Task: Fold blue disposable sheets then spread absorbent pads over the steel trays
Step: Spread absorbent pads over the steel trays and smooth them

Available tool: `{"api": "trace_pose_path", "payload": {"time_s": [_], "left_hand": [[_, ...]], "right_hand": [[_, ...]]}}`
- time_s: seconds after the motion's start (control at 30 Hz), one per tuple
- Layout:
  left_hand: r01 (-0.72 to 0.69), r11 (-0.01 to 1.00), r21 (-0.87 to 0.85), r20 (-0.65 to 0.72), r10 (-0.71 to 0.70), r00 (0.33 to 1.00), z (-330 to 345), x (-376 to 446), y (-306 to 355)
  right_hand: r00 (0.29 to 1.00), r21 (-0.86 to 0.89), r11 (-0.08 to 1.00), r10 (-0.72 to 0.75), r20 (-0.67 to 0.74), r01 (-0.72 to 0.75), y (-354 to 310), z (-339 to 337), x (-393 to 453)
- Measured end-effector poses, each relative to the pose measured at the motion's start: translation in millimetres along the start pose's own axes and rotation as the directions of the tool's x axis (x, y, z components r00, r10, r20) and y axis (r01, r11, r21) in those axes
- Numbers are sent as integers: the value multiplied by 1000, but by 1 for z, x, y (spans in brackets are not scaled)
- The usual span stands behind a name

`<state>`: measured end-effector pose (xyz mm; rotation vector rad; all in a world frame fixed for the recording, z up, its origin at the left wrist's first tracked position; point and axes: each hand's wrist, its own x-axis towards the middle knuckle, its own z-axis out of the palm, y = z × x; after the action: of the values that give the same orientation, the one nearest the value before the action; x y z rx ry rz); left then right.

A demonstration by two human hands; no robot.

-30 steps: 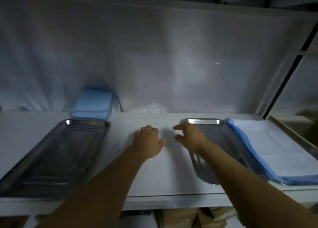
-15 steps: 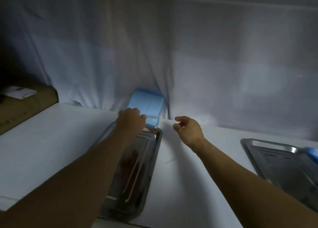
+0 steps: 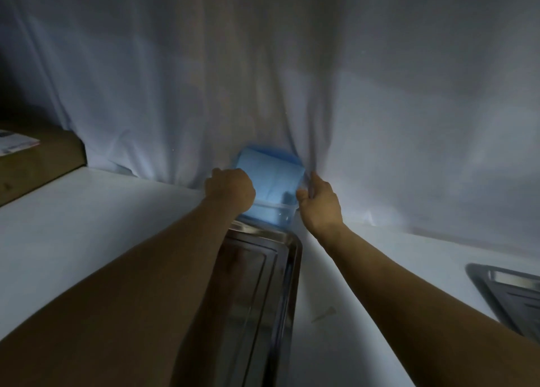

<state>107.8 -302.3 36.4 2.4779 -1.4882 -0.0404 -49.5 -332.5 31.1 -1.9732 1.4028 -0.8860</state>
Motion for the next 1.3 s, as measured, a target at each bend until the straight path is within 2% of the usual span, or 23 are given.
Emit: {"api": "trace_pose_path", "payload": {"time_s": [0.07, 0.13, 0.27, 0.53, 0.67, 0.77, 0.87, 0.93, 1.07, 1.3], "left_hand": [[18, 1000, -21, -5, -18, 1000, 3, 6, -1], [44, 996, -80, -70, -50, 996, 2, 7, 0], [62, 959, -275, -172, -113, 979, -3, 5, 8], [-65, 803, -592, -264, -117, 957, -29, -25, 23], [-124, 670, -732, -253, -98, 962, -54, -53, 32], [-99, 601, -793, -182, -79, 980, -74, -77, 39], [-79, 453, -888, -119, -59, 991, -92, -102, 46], [-53, 403, -914, -85, -63, 994, -100, -116, 50], [-41, 360, -932, -64, -53, 997, -111, -141, 53], [-102, 351, -931, -64, 120, 991, -125, -193, 59]], "right_hand": [[1000, 23, 1000, 2, -6, -2, 1, 4, 4], [1000, 55, 998, 10, -4, -9, 2, 6, 4], [1000, 104, 994, 18, -13, -17, 2, 5, -1], [992, 206, 974, 109, -69, -93, -14, -24, -19], [988, 319, 939, 149, -33, -130, -27, -41, -36], [982, 412, 893, 187, 22, -179, -37, -55, -53], [977, 503, 839, 200, 69, -207, -50, -72, -73], [977, 534, 820, 200, 67, -205, -57, -84, -85], [966, 591, 772, 255, 53, -236, -64, -110, -108], [930, 622, 706, 352, 106, -338, -70, -158, -147]]}}
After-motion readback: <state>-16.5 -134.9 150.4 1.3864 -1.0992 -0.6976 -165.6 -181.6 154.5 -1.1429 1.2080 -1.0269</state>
